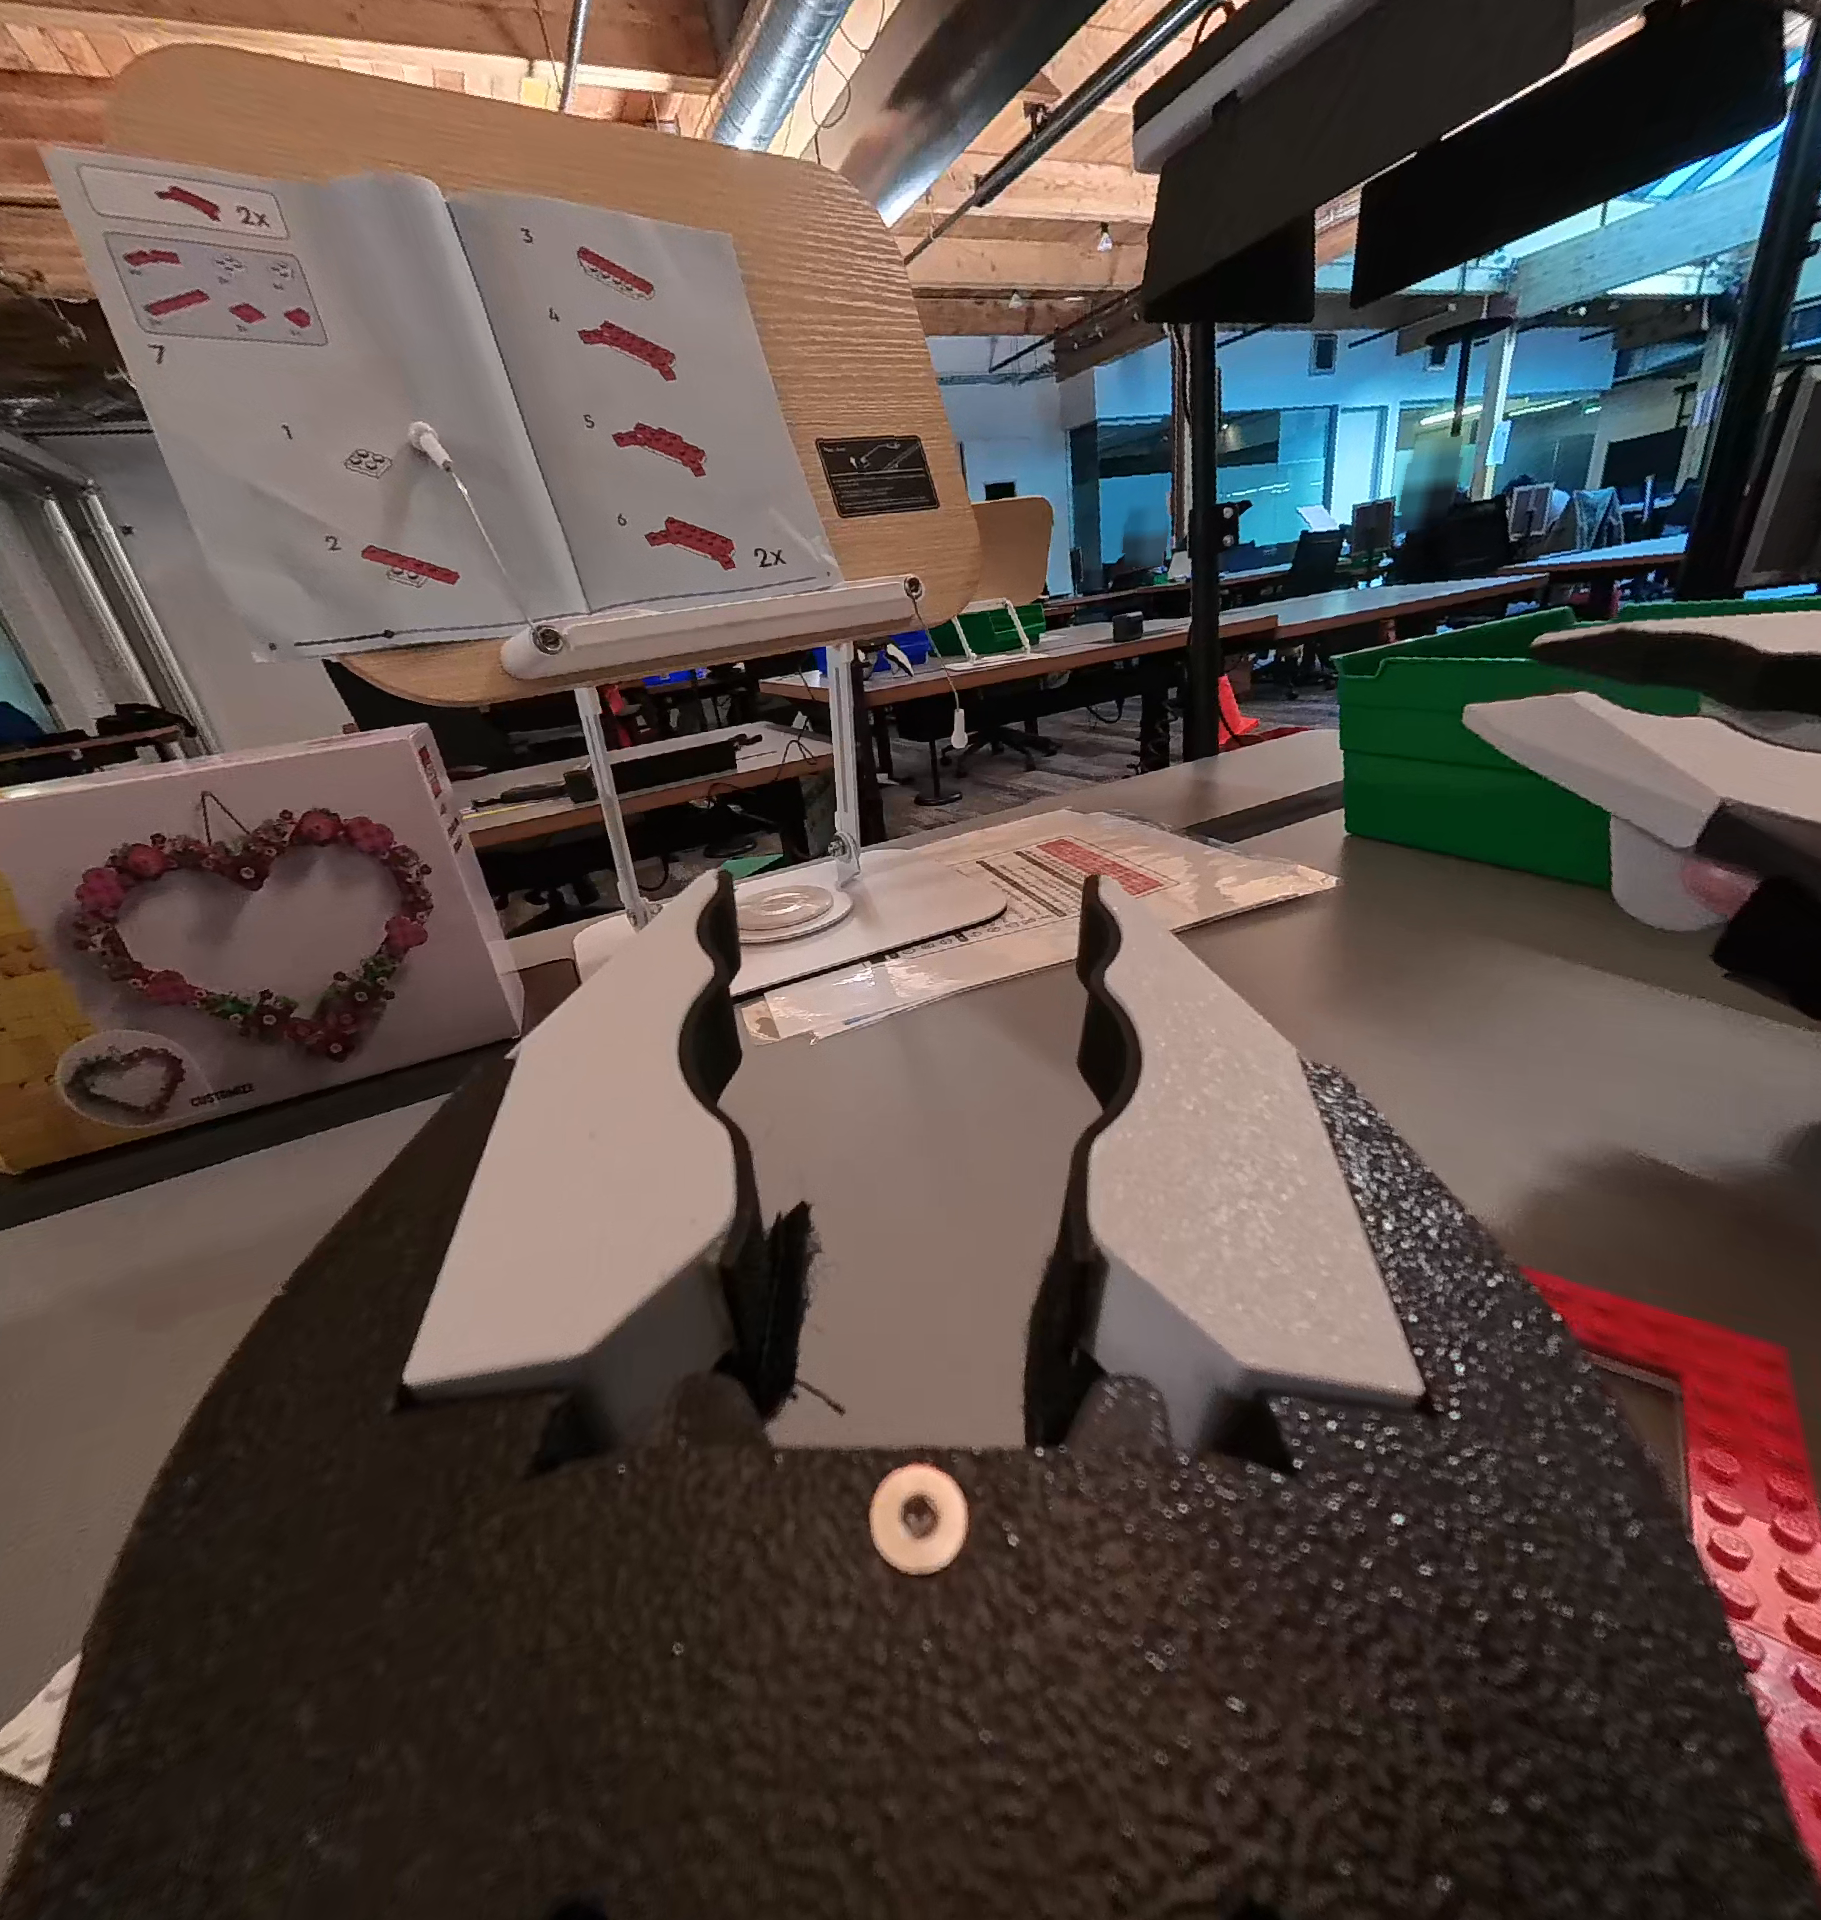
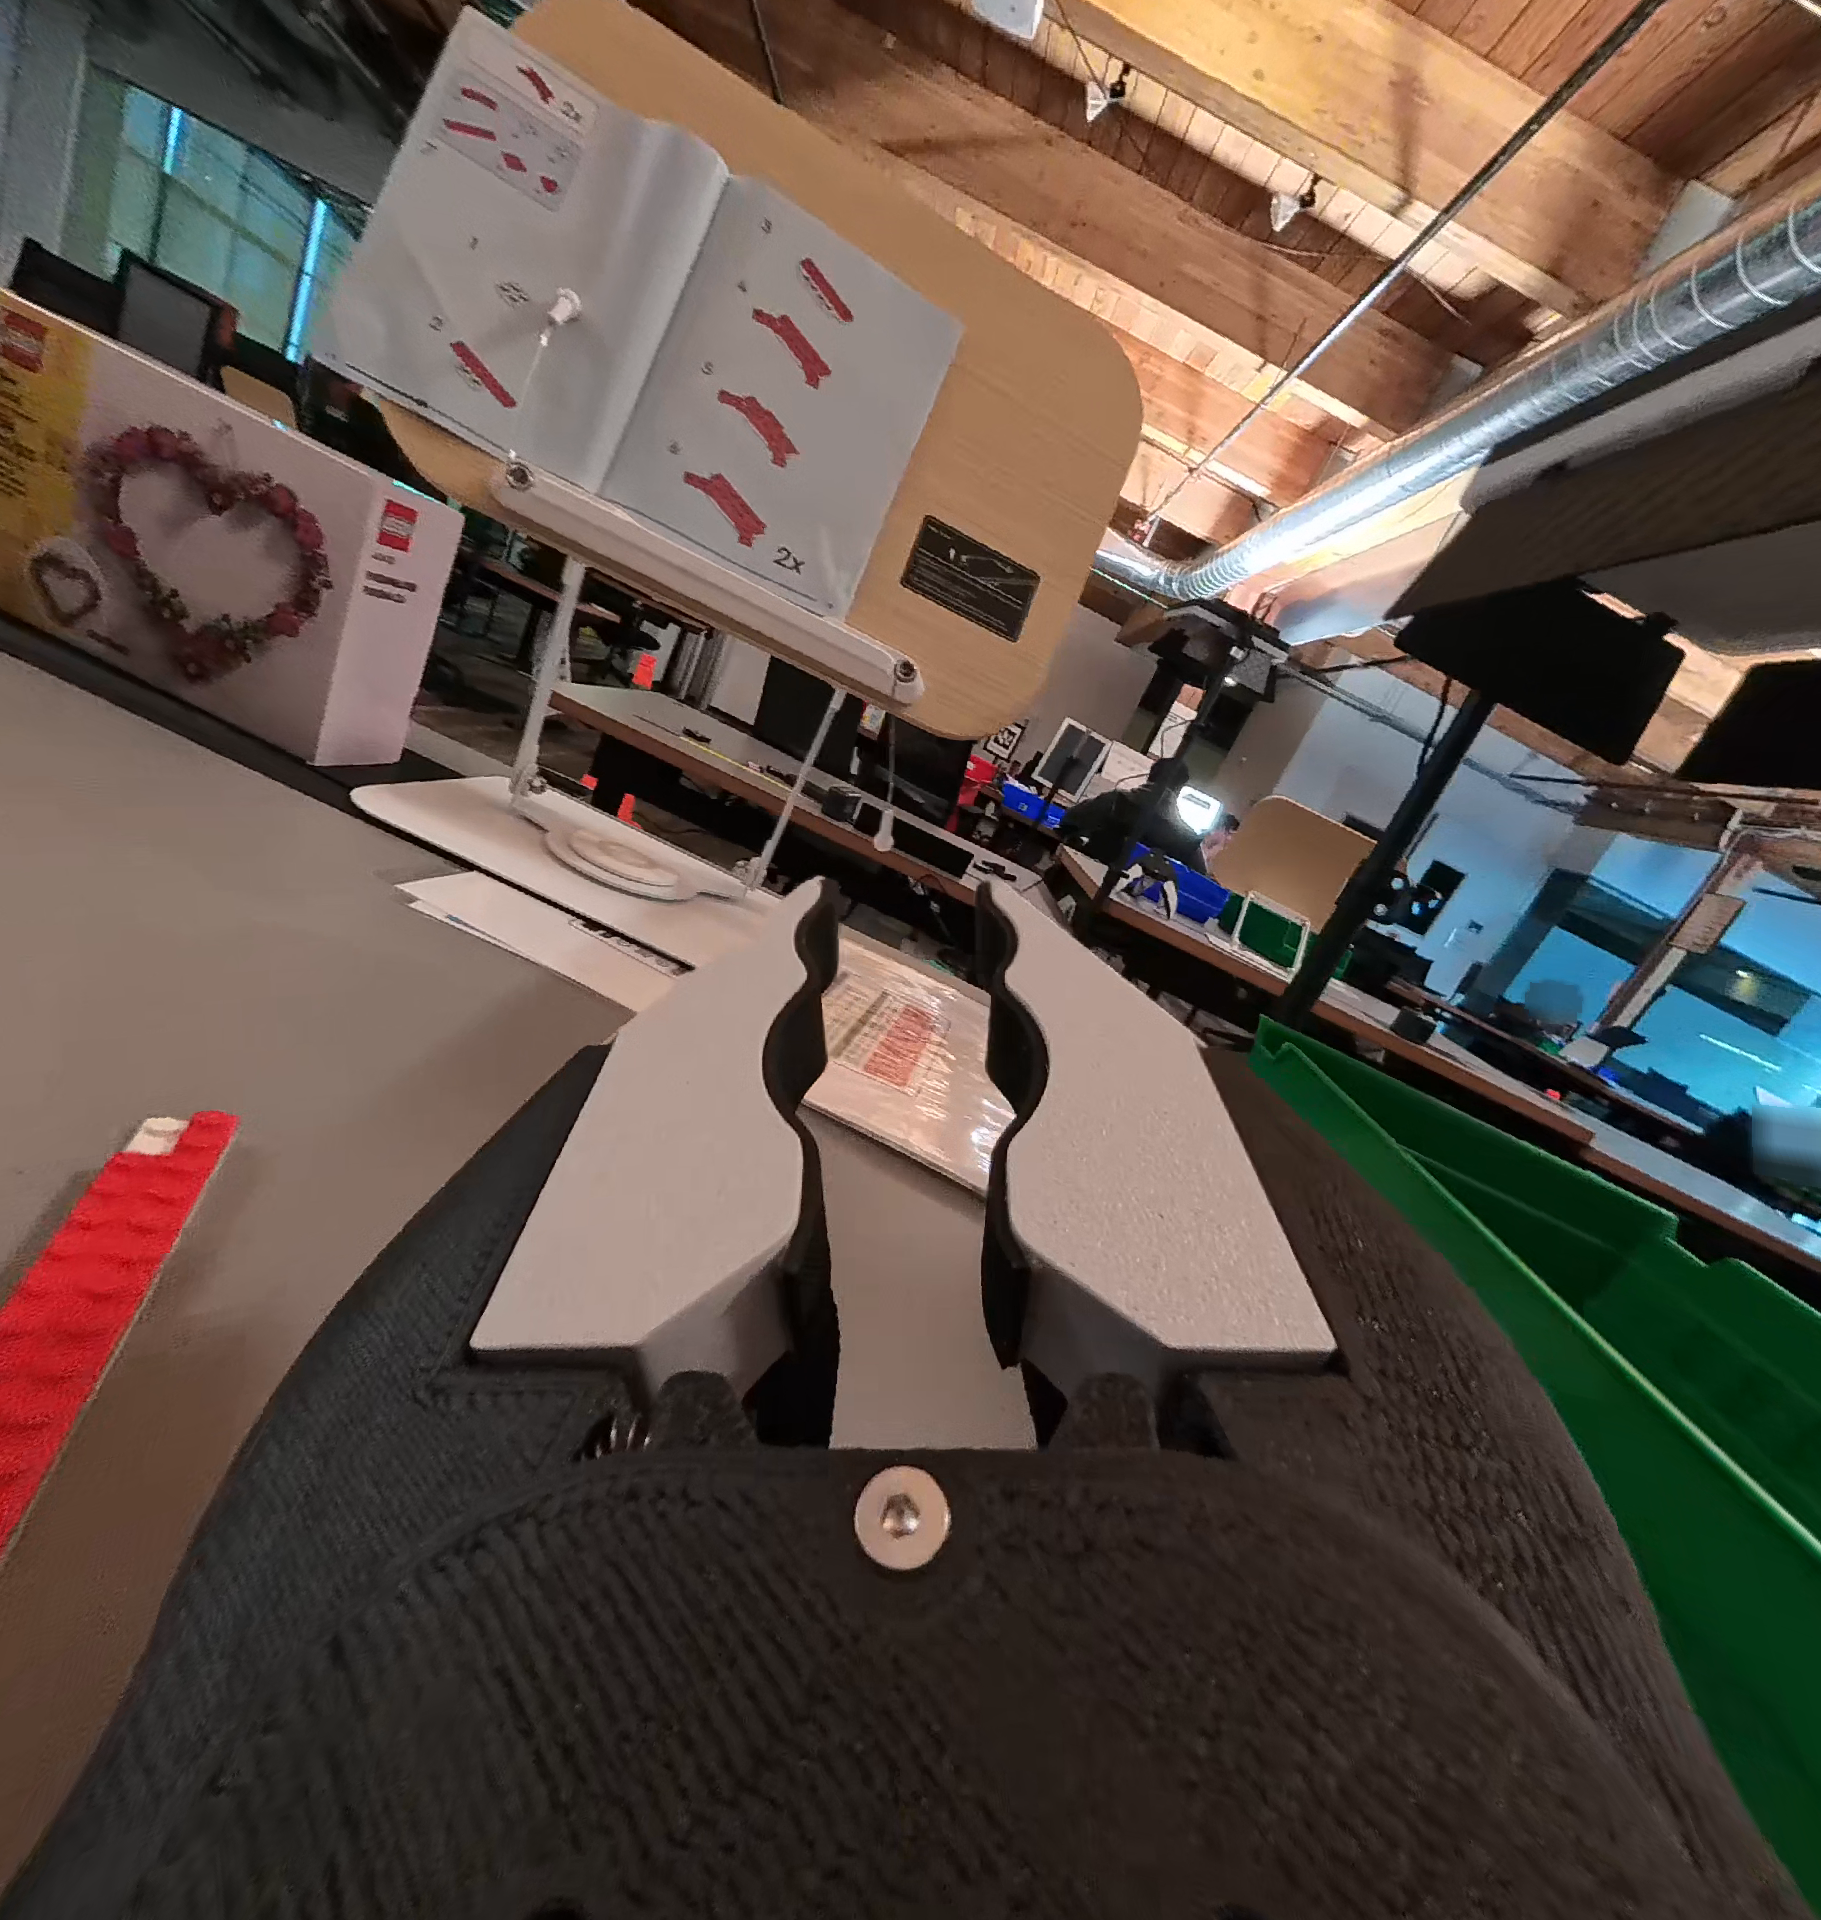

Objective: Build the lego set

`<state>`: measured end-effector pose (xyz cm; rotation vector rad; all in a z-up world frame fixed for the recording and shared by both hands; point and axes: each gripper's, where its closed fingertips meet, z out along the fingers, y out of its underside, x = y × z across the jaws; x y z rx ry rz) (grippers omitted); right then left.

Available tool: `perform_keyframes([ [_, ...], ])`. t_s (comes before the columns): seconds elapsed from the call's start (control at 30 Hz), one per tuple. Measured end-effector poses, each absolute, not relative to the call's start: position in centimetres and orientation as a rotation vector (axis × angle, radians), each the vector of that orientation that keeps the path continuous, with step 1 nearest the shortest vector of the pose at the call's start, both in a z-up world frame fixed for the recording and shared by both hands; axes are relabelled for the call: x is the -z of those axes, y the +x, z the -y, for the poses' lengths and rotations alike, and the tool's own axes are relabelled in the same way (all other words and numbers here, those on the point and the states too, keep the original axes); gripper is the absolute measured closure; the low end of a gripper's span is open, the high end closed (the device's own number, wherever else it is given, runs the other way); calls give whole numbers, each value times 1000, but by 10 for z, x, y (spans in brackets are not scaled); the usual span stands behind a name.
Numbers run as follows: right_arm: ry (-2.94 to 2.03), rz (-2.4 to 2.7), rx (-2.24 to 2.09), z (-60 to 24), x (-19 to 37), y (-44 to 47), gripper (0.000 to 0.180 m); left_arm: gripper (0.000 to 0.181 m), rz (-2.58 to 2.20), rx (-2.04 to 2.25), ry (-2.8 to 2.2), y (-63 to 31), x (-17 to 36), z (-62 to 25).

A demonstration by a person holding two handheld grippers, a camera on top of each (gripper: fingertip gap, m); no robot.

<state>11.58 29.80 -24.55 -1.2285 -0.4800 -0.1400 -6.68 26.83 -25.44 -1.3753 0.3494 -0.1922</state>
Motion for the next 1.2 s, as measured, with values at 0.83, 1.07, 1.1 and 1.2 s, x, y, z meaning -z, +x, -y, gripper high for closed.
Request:
perform_keyframes([
  [0.83,-1222,677,2,-283,258,73,153,116,-425,8,-1390,-144,261,-196],
  [1.07,-1225,653,-22,-285,257,75,154,115,-386,162,-1440,-143,264,-205],
  [1.1,-1222,655,-18,-285,256,74,154,115,-384,170,-1451,-142,265,-207],
  [1.2,-1214,676,0,-287,257,70,154,116,-393,166,-1460,-141,267,-208],
])
